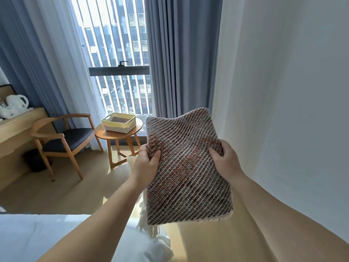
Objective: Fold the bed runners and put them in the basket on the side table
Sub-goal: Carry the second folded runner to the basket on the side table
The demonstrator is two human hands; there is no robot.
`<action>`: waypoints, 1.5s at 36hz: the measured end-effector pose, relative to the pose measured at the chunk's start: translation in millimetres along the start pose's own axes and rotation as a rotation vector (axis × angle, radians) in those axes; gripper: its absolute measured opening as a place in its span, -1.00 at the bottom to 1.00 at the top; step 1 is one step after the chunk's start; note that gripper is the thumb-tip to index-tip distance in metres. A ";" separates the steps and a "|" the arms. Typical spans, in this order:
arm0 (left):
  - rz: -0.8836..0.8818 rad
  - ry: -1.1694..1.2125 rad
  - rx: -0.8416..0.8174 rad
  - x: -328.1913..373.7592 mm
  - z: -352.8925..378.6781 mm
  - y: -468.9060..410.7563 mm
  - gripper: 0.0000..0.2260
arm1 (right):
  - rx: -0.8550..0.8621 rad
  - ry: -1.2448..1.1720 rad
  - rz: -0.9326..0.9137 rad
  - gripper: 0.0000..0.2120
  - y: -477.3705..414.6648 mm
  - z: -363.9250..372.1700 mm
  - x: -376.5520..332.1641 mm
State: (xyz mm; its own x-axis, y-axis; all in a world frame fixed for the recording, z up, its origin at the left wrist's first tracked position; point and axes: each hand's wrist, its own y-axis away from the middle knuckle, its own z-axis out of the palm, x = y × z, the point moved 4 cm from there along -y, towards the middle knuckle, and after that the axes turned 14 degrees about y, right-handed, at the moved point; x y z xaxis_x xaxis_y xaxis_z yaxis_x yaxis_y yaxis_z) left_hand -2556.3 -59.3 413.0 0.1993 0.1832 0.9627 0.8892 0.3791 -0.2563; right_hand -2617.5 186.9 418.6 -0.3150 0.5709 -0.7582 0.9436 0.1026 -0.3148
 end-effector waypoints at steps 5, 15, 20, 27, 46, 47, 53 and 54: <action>-0.030 0.036 0.018 -25.1 5.7 -51.5 -0.75 | -0.039 -0.017 -0.011 -0.77 -59.4 34.0 16.6; -0.023 -0.105 0.167 -69.4 35.3 -183.1 -0.70 | -0.156 -0.091 -0.071 -0.80 -221.9 98.8 59.3; -0.039 -0.100 0.228 -79.8 51.8 -250.1 -0.73 | -0.228 -0.130 -0.107 -0.82 -306.9 119.6 68.3; -0.044 -0.099 0.297 -97.3 62.7 -319.8 -0.72 | -0.287 -0.142 -0.158 -0.86 -393.6 155.7 77.3; -0.102 -0.027 0.354 -201.8 -4.0 -553.0 -0.68 | -0.365 -0.108 -0.154 -0.75 -603.5 333.3 62.8; -0.107 -0.026 0.347 -205.9 -9.8 -567.0 -0.70 | -0.370 -0.097 -0.142 -0.72 -615.1 345.0 60.7; -0.086 -0.041 0.334 -231.1 -43.3 -642.7 -0.75 | -0.364 -0.100 -0.155 -0.75 -672.9 404.8 46.7; -0.090 -0.046 0.335 -235.4 -47.6 -652.2 -0.74 | -0.360 -0.095 -0.158 -0.76 -681.3 413.9 46.2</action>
State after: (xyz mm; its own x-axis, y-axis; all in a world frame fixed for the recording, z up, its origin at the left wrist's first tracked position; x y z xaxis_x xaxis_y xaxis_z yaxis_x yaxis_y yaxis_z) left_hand -3163.5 -392.8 357.7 0.1005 0.1731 0.9798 0.7163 0.6708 -0.1920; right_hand -3317.1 -193.8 361.6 -0.4513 0.4491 -0.7711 0.8527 0.4719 -0.2242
